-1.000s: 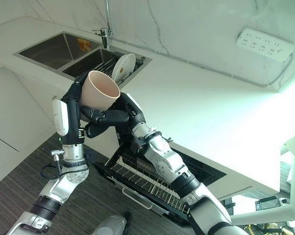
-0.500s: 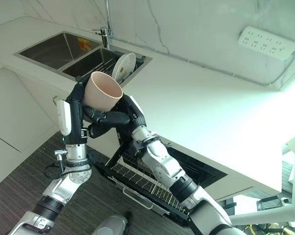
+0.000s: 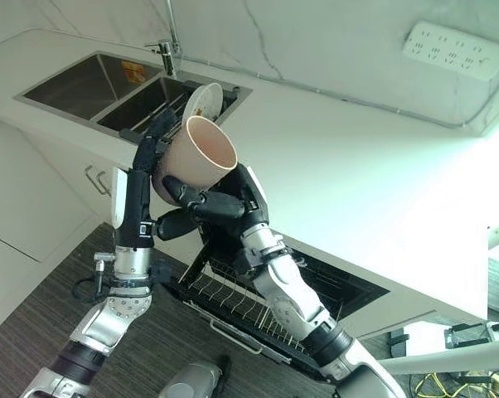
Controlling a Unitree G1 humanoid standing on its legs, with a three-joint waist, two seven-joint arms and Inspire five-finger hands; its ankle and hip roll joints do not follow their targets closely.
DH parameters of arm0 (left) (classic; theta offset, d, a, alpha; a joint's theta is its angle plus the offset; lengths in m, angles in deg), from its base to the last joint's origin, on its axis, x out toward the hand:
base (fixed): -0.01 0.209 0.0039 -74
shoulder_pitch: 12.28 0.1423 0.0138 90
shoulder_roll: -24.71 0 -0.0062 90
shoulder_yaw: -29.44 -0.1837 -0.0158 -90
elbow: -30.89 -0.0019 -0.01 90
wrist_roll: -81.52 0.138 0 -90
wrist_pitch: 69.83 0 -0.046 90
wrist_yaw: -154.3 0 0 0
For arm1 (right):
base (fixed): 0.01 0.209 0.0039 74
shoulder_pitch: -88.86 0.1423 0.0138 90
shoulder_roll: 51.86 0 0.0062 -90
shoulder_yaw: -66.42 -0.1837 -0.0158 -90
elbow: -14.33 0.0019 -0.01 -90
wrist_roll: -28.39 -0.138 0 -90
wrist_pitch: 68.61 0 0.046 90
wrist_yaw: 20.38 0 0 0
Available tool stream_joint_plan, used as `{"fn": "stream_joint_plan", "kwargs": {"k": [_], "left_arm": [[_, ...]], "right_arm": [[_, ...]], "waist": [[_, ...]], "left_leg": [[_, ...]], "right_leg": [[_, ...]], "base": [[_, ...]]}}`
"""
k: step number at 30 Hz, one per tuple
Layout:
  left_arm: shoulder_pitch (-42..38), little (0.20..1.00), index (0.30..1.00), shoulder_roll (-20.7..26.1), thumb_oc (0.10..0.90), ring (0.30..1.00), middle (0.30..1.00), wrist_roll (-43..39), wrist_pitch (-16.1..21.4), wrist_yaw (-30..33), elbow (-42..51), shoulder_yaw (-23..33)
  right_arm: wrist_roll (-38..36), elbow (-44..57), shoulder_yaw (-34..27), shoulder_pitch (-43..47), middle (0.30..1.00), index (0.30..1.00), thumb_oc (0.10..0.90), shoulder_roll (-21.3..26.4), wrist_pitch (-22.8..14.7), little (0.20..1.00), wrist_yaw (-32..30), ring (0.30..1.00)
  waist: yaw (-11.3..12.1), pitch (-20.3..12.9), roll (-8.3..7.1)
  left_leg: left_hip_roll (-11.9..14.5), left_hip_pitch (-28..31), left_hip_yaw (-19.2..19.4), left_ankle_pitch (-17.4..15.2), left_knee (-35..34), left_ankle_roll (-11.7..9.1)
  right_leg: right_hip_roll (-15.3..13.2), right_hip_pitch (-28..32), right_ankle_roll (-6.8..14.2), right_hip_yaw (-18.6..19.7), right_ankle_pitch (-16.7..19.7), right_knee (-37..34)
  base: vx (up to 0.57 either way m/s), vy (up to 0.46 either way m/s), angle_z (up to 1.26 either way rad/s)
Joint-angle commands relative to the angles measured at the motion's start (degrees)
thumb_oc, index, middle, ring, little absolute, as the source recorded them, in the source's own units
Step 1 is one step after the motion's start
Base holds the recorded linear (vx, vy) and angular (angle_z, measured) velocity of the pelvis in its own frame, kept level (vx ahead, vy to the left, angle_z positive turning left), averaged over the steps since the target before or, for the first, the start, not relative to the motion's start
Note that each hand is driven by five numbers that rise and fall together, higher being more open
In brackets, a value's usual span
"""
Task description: Place the dishes in the dishwasher.
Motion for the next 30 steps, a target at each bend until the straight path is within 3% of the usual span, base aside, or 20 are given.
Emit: {"fn": "stream_joint_plan", "kwargs": {"k": [1, 7, 10, 14, 15, 19, 21, 23, 24, 26, 30], "left_arm": [[0.2, 0.900, 0.900, 2.5, 0.800, 0.900, 0.900, -3.0, -0.3, -1.9, 2.3, 3.1], [5.4, 0.900, 0.900, 6.4, 0.800, 0.900, 0.900, -4.2, 1.0, -7.1, 5.2, 8.7], [8.6, 0.900, 0.900, 8.6, 0.800, 0.900, 0.900, -0.6, 4.3, -9.7, 5.5, 12.6], [10.5, 0.900, 0.900, 10.3, 0.800, 0.900, 0.900, 1.7, 4.7, -12.0, 5.6, 14.1], [12.0, 0.900, 0.900, 12.2, 0.800, 0.900, 0.900, 1.5, 6.6, -14.3, 4.2, 14.9], [14.0, 0.900, 0.900, 14.6, 0.800, 0.900, 0.900, 4.3, 10.5, -18.7, 3.3, 15.1], [13.9, 0.900, 0.900, 15.9, 0.800, 0.900, 0.900, 4.6, 9.8, -19.6, 1.7, 14.3], [13.8, 0.900, 0.900, 16.5, 0.800, 0.900, 0.900, 4.4, 10.5, -20.3, 0.1, 13.6], [14.3, 0.900, 0.900, 16.7, 0.800, 0.900, 0.900, 5.1, 12.0, -20.5, -1.0, 13.1], [15.5, 0.900, 0.900, 16.8, 0.800, 0.900, 0.900, 4.8, 13.0, -20.4, -2.4, 13.0], [14.5, 0.900, 0.900, 16.5, 0.800, 0.900, 0.900, 3.0, 16.7, -21.4, -6.3, 10.5]], "right_arm": [[-3.8, 9.7, -9.3, 5.5, 0.300, 0.300, 0.400, -3.3, -11.0, 0.300, 4.0, 0.300], [-5.0, 11.1, -10.0, 1.0, 0.300, 0.300, 0.400, -1.2, -11.4, 0.300, 8.5, 0.300], [-5.3, 10.3, -10.8, -2.7, 0.300, 0.300, 0.400, -0.6, -12.4, 0.300, 13.4, 0.300], [-5.7, 10.1, -11.7, -4.3, 0.300, 0.300, 0.400, 0.4, -12.8, 0.300, 14.9, 0.300], [-6.4, 9.4, -12.4, -4.8, 0.300, 0.300, 0.400, 1.4, -13.0, 0.300, 15.8, 0.300], [-5.9, 9.5, -14.0, -5.1, 0.300, 0.300, 0.400, 2.6, -10.1, 0.300, 17.3, 0.300], [-7.2, 9.1, -14.9, -6.7, 0.300, 0.300, 0.400, 2.7, -9.0, 0.300, 20.1, 0.300], [-6.9, 9.0, -14.8, -7.6, 0.300, 0.300, 0.400, 3.5, -9.8, 0.300, 21.2, 0.300], [-5.5, 8.7, -13.9, -7.5, 0.300, 0.300, 0.400, 3.3, -10.7, 0.300, 21.0, 0.300], [-3.2, 7.5, -12.7, -6.5, 0.300, 0.300, 0.400, 2.3, -11.3, 0.300, 20.8, 0.300], [0.6, 8.4, -12.1, -4.7, 0.300, 0.300, 0.400, 2.4, -10.1, 0.300, 17.8, 0.300]], "waist": [[-0.2, -3.8, -0.05], [-0.2, -4.3, 0.32], [-0.2, -5.1, 0.70], [-0.5, -5.6, 0.89], [-0.5, -5.7, 1.23], [-1.0, -5.1, 1.99], [-1.5, -5.0, 1.68], [-1.6, -4.4, 1.28], [-1.3, -3.6, 1.31], [-0.6, -3.0, 1.54], [-2.8, -3.2, 4.23]], "left_leg": [[4.9, 2.8, 2.6, -6.2, -0.4, -2.8], [4.6, 2.7, 2.2, -6.3, -0.4, -2.5], [4.4, 2.5, 1.4, -6.1, -0.4, -2.5], [4.5, 2.2, 1.2, -5.9, -0.4, -2.6], [4.6, 2.0, 0.5, -5.6, -0.4, -2.9], [5.4, 1.6, -0.2, -4.4, -0.4, -3.6], [5.1, 2.2, -0.5, -4.2, -0.4, -3.6], [3.7, 2.8, -1.2, -3.1, -0.4, -3.0], [3.2, 3.1, -2.7, -1.3, -0.4, -2.8], [2.7, 3.7, -6.0, -1.1, -0.4, -2.7], [6.7, 3.1, -5.4, -0.6, -0.4, -4.4]], "right_leg": [[-0.2, -0.9, 1.3, 2.1, -5.9, 2.6], [0.7, -1.6, 1.1, 3.7, -6.3, 2.6], [1.9, -1.9, 0.8, 4.9, -6.6, 2.6], [2.8, -2.1, 0.5, 5.5, -6.8, 2.6], [3.7, -2.1, 0.0, 6.2, -7.2, 2.6], [5.0, -1.9, -1.1, 6.8, -7.6, 2.6], [4.9, -1.5, -1.1, 7.1, -7.3, 2.6], [4.9, -1.1, -1.3, 7.6, -6.5, 2.6], [5.1, -1.0, -1.8, 8.8, -6.3, 2.6], [5.4, -0.7, -2.1, 10.7, -6.7, 2.6], [4.5, 0.1, -1.2, 10.2, -7.3, 2.6]], "base": [[0.02, 0.000, -0.09], [0.00, -0.027, -0.13], [0.02, -0.080, -0.19], [0.02, -0.082, -0.07], [0.03, -0.061, -0.04], [0.00, -0.052, 0.03], [0.03, -0.082, 0.22], [0.01, -0.062, 0.20], [-0.02, 0.014, 0.13], [-0.04, 0.117, 0.04], [-0.10, 0.432, -0.28]]}}
